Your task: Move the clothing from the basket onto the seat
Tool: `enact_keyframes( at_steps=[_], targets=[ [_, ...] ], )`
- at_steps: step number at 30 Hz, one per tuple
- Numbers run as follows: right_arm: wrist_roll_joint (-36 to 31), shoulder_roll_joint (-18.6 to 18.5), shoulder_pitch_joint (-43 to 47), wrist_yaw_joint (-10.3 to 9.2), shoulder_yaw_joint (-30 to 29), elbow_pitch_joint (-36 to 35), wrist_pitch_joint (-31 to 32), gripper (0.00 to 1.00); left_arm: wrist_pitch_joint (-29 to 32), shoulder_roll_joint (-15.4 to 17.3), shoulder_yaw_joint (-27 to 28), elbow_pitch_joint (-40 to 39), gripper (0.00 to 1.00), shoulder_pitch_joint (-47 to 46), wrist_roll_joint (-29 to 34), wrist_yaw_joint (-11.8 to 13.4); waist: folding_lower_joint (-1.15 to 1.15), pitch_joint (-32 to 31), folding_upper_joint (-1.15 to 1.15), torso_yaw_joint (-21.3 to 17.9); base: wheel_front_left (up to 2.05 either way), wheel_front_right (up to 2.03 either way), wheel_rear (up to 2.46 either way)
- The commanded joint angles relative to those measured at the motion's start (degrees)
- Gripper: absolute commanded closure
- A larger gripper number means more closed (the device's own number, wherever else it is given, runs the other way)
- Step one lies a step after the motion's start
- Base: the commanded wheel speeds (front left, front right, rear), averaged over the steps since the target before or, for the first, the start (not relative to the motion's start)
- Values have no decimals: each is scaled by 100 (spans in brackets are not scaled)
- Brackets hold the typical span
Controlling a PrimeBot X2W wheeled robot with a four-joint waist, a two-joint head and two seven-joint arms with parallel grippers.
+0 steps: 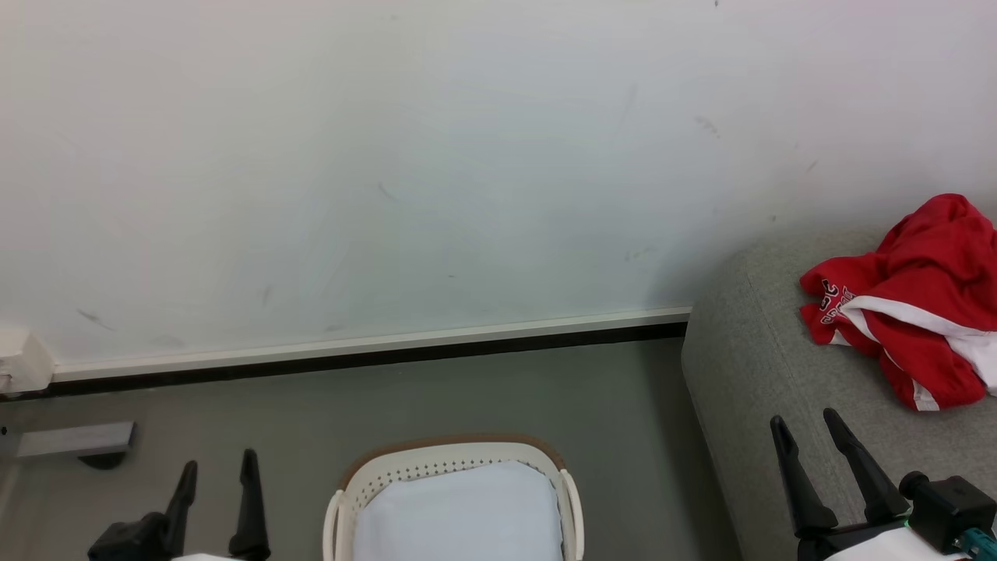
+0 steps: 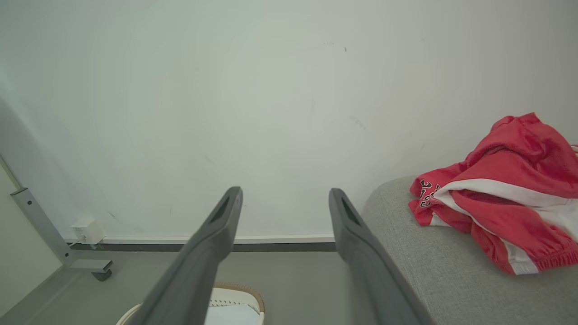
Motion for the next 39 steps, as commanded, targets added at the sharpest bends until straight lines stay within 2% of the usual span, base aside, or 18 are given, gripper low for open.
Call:
enact_keyframes(
  at_steps=[1, 7, 8, 12, 39],
  targets=[
    [-12, -21, -31, -13, -2, 16, -19, 0, -1, 6, 30, 19, 0, -34, 47, -5, 0, 0, 0, 0, 0, 0, 0],
    [-8, -15, -42, -13, 11, 32, -19, 0, -1, -76, 135, 56, 0, -54, 153, -93, 0, -5, 0, -5, 0, 0, 0],
    [1, 1, -3, 0, 10, 15, 0, 100, 1, -78, 136, 56, 100, -19, 94, -88, 0, -6, 0, -5, 0, 0, 0],
    [50, 59, 106, 0, 24, 138, 36, 100, 34, -142, 154, 242, 100, 62, 34, -93, 0, -5, 0, -5, 0, 0, 0],
    [2185, 344, 79, -3, -674, -9, 726, 100, 746, -147, 138, -13, 100, -81, -2669, -221, 0, 51, 0, 81, 0, 0, 0]
  ],
)
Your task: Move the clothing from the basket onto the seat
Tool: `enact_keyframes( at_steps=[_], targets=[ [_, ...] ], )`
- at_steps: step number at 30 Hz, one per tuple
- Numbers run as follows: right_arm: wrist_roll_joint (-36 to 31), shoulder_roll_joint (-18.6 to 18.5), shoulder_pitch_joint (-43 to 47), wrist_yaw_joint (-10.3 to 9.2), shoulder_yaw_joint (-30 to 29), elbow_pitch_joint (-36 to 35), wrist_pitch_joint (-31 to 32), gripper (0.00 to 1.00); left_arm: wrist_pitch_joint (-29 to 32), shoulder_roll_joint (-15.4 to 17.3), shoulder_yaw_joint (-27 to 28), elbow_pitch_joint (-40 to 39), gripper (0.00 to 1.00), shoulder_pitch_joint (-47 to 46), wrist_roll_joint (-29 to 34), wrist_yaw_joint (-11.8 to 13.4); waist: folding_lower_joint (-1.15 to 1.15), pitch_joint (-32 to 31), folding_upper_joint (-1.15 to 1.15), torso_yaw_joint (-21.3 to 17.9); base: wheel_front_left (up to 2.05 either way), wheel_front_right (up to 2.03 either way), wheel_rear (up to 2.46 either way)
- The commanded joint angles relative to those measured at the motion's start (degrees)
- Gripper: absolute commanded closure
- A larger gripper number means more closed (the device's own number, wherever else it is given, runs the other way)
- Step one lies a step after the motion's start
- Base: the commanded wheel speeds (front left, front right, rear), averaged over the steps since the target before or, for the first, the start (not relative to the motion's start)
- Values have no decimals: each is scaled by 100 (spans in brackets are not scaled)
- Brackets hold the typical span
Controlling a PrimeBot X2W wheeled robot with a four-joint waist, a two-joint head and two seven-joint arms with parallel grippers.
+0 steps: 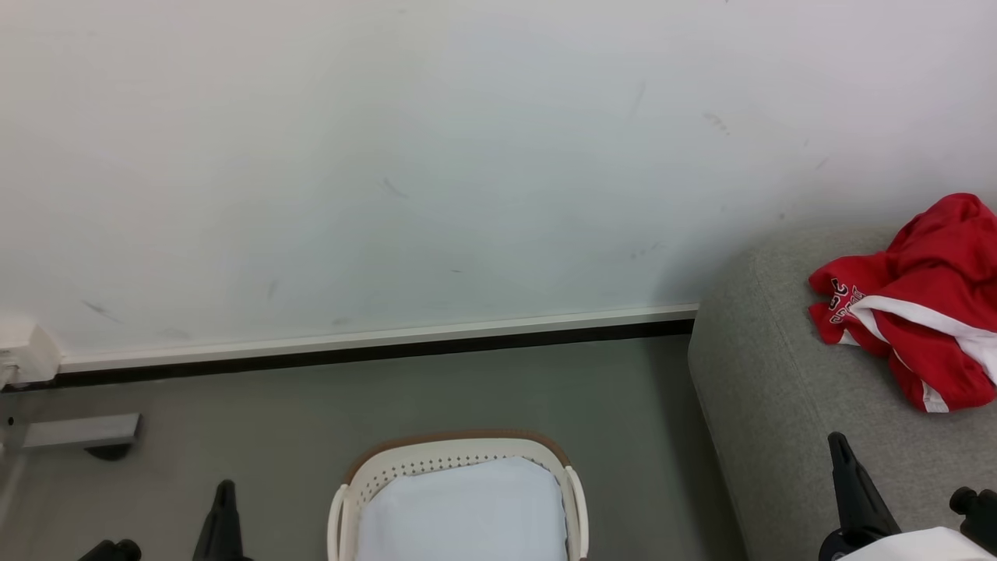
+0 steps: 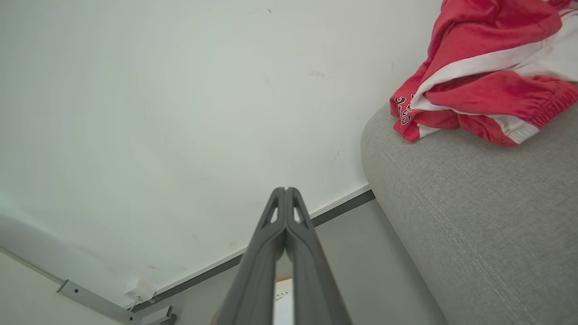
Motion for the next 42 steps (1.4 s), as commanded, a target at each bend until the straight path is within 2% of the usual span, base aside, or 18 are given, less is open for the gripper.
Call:
enact_keyframes(
  at_steps=[1, 25, 42],
  targets=[
    [150, -13, -131, -3, -89, -106, 47, 100, 49, 47, 4, -113, 100, -157, -200, -33, -1, 2, 0, 4, 0, 0, 0],
    [1550, 190, -150, -5, -560, -200, 513, 100, 525, 42, 0, -271, 100, -253, -1990, -119, -1, 52, 0, 80, 0, 0, 0],
    [2313, 297, -155, -7, -826, -248, 774, 100, 791, 39, -2, -351, 100, -303, -2953, -168, -1, 86, 0, 131, 0, 0, 0]
  ],
)
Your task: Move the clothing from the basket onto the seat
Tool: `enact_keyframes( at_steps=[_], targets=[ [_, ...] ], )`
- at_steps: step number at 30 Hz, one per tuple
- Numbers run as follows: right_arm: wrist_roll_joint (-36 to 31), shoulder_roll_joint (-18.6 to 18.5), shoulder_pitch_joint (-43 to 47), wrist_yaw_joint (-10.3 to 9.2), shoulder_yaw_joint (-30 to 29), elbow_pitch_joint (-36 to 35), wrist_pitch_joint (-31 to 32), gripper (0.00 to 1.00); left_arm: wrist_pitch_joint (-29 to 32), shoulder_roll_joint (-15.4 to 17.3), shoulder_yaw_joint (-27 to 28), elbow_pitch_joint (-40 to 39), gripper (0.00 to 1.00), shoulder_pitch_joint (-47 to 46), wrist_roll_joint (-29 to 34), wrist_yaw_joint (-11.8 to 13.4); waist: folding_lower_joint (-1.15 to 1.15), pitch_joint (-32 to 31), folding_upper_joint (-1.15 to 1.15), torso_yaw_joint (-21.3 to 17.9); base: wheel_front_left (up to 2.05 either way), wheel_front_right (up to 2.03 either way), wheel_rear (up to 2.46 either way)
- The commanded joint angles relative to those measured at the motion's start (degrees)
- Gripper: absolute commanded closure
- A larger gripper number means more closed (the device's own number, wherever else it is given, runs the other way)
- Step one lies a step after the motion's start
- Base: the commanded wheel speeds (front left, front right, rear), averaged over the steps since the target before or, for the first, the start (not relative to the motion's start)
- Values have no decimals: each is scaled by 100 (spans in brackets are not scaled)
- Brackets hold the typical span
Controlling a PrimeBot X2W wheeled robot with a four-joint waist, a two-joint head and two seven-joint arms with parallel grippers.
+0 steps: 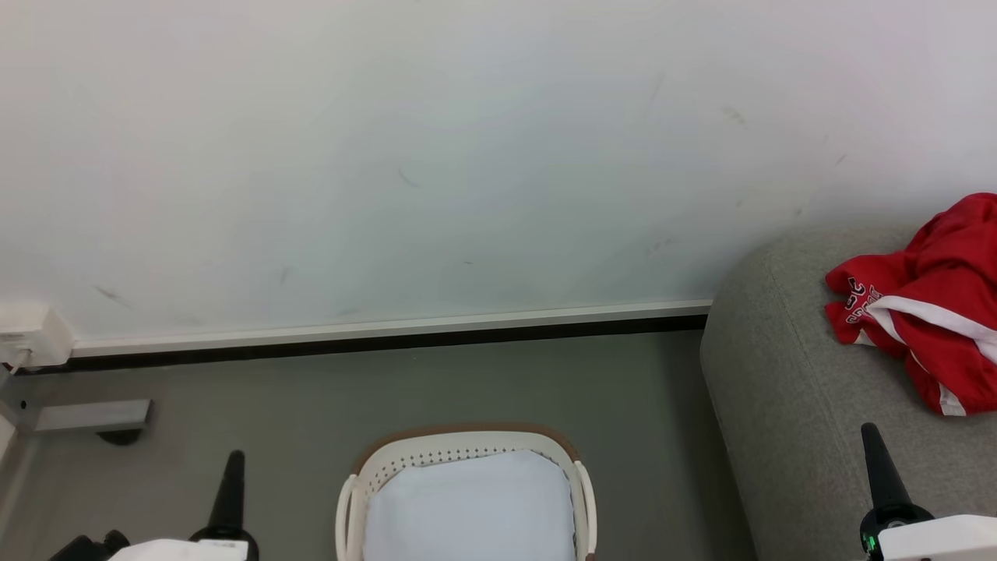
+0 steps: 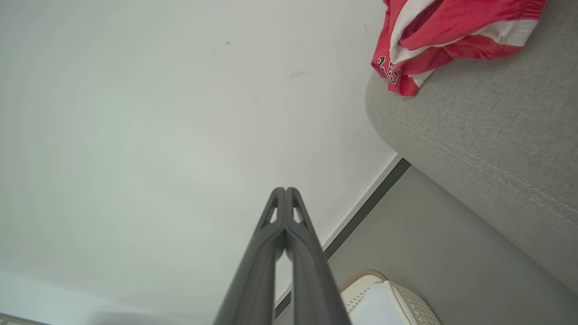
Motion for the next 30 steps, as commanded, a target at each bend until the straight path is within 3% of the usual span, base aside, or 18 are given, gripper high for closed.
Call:
enact_keyframes(
  at_steps=[1, 30],
  targets=[
    [106, -21, -108, -7, -56, -72, 32, 100, 32, 39, 2, -56, 100, -110, -142, -42, -1, 1, 0, 2, 0, 0, 0],
    [1238, 149, -108, -9, -446, -139, 418, 100, 425, 33, -1, -179, 100, -173, -1597, -111, -1, 62, 0, 94, 0, 0, 0]
  ],
)
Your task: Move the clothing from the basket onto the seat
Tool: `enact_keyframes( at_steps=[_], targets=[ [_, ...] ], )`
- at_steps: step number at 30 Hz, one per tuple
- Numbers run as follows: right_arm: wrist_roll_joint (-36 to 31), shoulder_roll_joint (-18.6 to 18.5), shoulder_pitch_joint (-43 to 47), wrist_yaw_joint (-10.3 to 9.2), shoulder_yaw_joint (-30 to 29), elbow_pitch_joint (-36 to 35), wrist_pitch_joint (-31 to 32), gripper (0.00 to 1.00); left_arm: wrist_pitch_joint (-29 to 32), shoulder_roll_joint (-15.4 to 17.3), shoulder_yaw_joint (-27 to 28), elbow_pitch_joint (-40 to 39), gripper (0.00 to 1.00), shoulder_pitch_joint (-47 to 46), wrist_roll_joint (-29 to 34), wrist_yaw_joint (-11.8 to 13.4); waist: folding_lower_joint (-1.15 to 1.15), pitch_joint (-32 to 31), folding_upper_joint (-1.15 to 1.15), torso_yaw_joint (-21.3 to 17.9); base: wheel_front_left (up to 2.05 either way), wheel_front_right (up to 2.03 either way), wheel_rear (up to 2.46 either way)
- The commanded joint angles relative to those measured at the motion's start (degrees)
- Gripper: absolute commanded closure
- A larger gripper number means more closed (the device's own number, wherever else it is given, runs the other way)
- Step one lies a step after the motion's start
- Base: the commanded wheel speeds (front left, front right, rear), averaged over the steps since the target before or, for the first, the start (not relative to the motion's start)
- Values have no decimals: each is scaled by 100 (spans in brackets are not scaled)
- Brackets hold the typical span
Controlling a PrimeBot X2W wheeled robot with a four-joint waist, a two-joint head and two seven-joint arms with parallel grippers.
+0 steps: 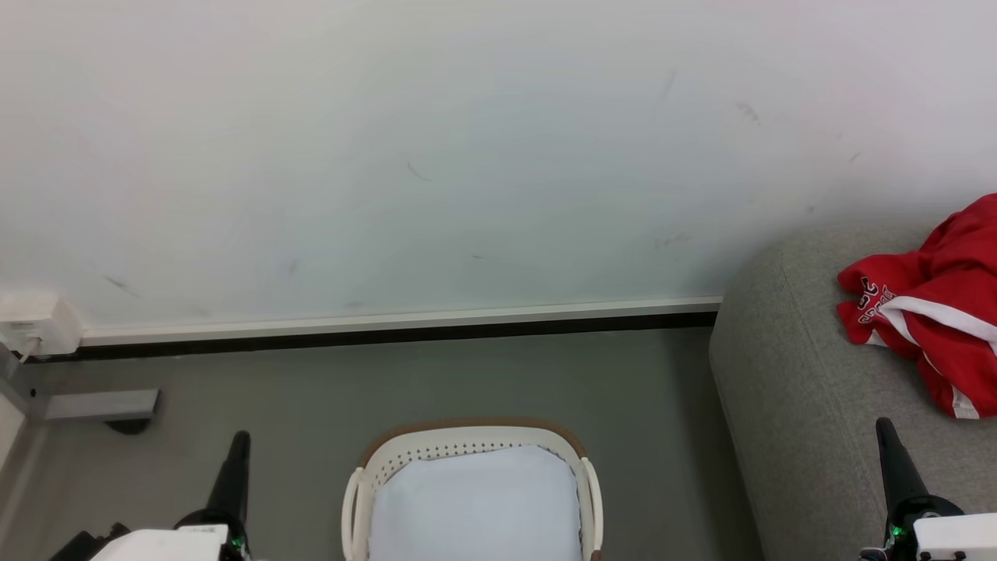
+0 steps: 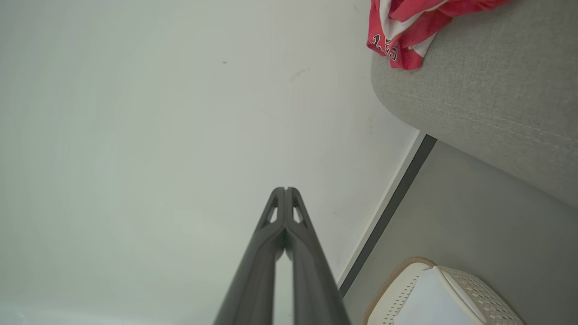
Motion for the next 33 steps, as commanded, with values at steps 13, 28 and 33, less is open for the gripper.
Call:
enact_keyframes(
  at_steps=[13, 28, 33],
  targets=[
    [534, 58, -77, -11, -197, -78, 172, 100, 187, 30, -2, -86, 100, -95, -673, -62, 0, 29, 0, 44, 0, 0, 0],
    [906, 123, -80, -12, -334, -98, 307, 100, 325, 27, -2, -128, 100, -115, -1190, -90, 0, 57, 0, 87, 0, 0, 0],
    [900, 122, -79, -12, -333, -97, 309, 100, 324, 27, -4, -128, 100, -114, -1190, -85, 0, 57, 0, 87, 0, 0, 0]
  ],
)
